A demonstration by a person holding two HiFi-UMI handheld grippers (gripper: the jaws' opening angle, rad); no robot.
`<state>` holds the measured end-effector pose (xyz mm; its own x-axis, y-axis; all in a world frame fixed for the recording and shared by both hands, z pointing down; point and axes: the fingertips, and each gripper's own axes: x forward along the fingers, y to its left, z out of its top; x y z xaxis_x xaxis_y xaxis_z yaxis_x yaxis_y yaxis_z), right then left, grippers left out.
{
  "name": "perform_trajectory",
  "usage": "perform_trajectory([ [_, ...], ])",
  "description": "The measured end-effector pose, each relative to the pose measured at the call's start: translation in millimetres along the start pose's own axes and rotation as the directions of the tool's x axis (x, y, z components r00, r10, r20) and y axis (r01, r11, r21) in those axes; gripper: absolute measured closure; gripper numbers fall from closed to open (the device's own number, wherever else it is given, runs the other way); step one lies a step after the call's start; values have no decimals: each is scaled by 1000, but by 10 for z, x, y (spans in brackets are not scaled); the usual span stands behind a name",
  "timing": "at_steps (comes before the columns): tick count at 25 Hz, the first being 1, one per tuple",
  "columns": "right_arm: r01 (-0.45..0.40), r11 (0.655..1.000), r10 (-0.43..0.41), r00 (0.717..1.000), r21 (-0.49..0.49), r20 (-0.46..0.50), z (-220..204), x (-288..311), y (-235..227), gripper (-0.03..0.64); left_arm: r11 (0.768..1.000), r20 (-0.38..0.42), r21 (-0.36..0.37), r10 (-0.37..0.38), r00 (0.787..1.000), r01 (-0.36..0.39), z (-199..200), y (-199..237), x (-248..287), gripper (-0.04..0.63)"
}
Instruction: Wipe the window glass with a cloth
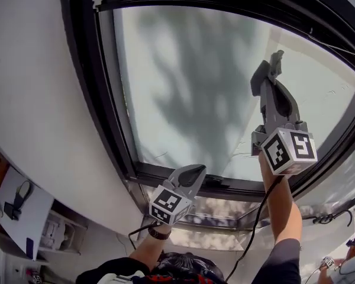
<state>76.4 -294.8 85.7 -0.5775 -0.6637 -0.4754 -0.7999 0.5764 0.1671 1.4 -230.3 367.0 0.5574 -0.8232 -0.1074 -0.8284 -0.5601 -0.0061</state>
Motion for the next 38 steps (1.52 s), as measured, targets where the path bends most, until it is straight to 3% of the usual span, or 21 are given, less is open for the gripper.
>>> perform_trajectory([
  [3,-259,952,265,964,163,-17,-291,556,1190,592,992,-8,10,128,992,-128,-4,396,-432,606],
  [5,-362,908,375,927,213,-22,-454,827,1823,592,980,-11,10,196,980,-196,-22,590,-705,606],
  [9,-498,830,503,863,252,49,-616,1213,2656,592,957,-24,-12,289,957,-289,-73,848,-1068,606],
  [12,-486,805,505,862,340,38,-780,1388,2745,592,952,-29,-8,307,951,-307,-61,910,-1157,606],
  [17,-329,892,355,934,311,-30,-886,1241,1888,592,959,-23,-10,284,958,-284,-56,884,-1093,606],
  [21,-161,969,176,982,187,-71,-777,765,783,592,984,-20,-27,174,985,-174,-75,620,-712,606],
  [23,-65,993,75,992,96,-106,-702,446,188,592,995,-15,-27,101,995,-101,-80,413,-490,606],
  [26,81,996,-86,985,-41,-150,-621,-10,-688,592,999,-14,-27,37,999,-38,-92,204,-282,606],
  [28,203,963,-231,961,-178,-152,-581,-316,-1328,592,999,-14,-27,23,1000,-23,-88,137,-200,606],
  [30,330,908,-375,915,-260,-149,-564,-648,-1994,592,1000,-9,-24,14,1000,-15,-71,87,-124,606],
  [33,526,806,-577,799,-271,-169,-544,-1177,-2896,592,1000,-1,-22,-1,1000,1,-41,9,-37,606],
  [35,645,722,-689,705,-252,-169,-515,-1490,-3317,592,1000,-1,-20,-5,1000,5,-37,-17,-15,606],
  [36,686,686,-725,671,-242,-155,-487,-1590,-3431,592,1000,-3,-19,-1,1000,1,-40,-15,-16,606],
  [37,708,666,-744,654,-235,-138,-460,-1626,-3466,594,1000,-3,-18,6,1000,-6,-41,-1,-25,606],
  [38,710,664,-745,656,-234,-121,-438,-1594,-3413,593,1000,-1,-18,16,1000,-16,-38,21,-39,606],
])
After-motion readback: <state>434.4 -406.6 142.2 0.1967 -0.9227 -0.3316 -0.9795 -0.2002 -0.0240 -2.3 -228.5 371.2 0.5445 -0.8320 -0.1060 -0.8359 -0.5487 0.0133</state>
